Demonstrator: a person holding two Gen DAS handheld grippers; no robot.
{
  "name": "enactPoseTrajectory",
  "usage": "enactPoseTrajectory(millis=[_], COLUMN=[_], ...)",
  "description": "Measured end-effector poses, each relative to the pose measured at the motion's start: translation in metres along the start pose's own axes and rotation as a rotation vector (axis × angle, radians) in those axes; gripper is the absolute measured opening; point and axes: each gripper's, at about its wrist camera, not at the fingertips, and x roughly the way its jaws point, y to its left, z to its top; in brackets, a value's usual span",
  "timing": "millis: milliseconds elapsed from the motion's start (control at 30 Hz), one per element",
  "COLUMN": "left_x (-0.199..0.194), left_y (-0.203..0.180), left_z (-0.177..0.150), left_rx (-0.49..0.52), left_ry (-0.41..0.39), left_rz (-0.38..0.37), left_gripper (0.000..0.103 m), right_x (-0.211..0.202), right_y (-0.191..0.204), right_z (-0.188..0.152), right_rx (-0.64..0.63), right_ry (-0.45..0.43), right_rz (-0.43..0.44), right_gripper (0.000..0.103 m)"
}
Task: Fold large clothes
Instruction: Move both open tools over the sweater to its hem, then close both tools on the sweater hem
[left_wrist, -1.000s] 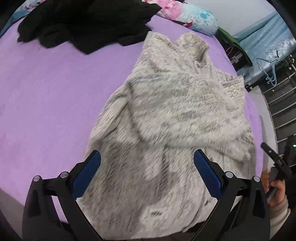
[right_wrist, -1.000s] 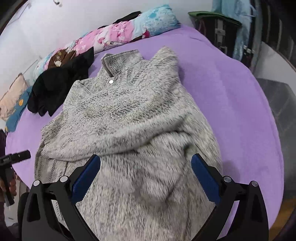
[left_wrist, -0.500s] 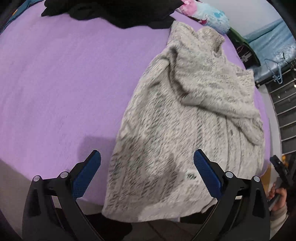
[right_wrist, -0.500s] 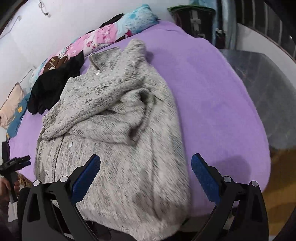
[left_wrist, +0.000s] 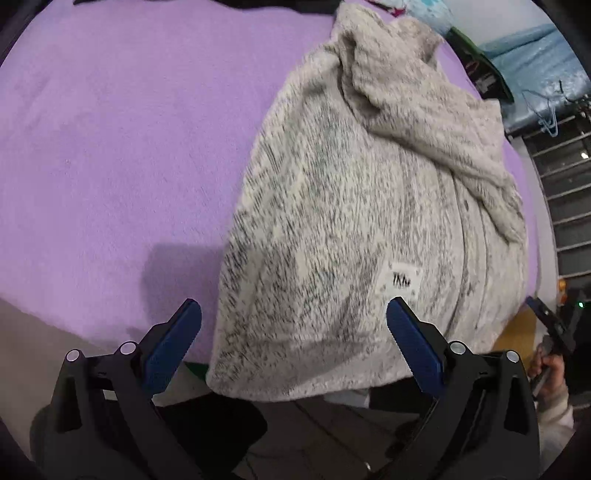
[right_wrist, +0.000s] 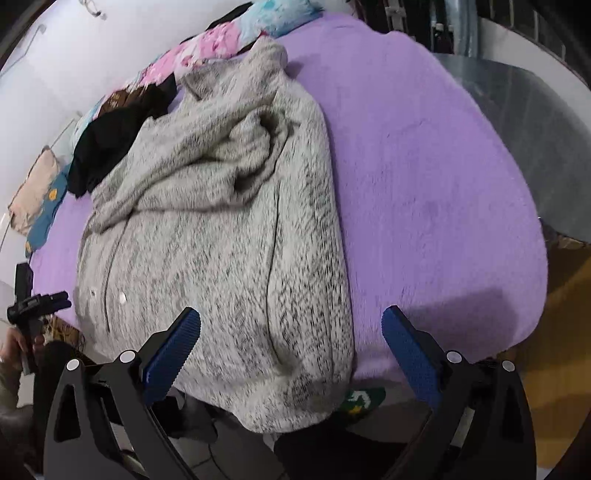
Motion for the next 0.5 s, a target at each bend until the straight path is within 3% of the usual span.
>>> enactPoseTrajectory(millis=[133, 333, 500], left_x=[0.010, 0.026, 0.031], left_y=[-0.003, 0.009, 0.014], left_z=[-0.004, -0.008, -0.005], left_rx=[0.043, -0.010, -0.032], left_ry=[0.028, 0.059, 0.058], left_rz=[0.015, -0.005, -0.037], left_gripper=[0.097, 0.097, 0.097], right_x=[0.006, 0.020, 0.031], right_y=[0.000, -0.003, -0.001], right_z=[-0.007, -0.018, -0.022], right_rx=[-0.049, -0.054, -0.057], right_ry=[0.035, 0.053, 0.087], right_rz=[0.056, 0.061, 0.067], right_gripper=[0.097, 0.096, 0.087])
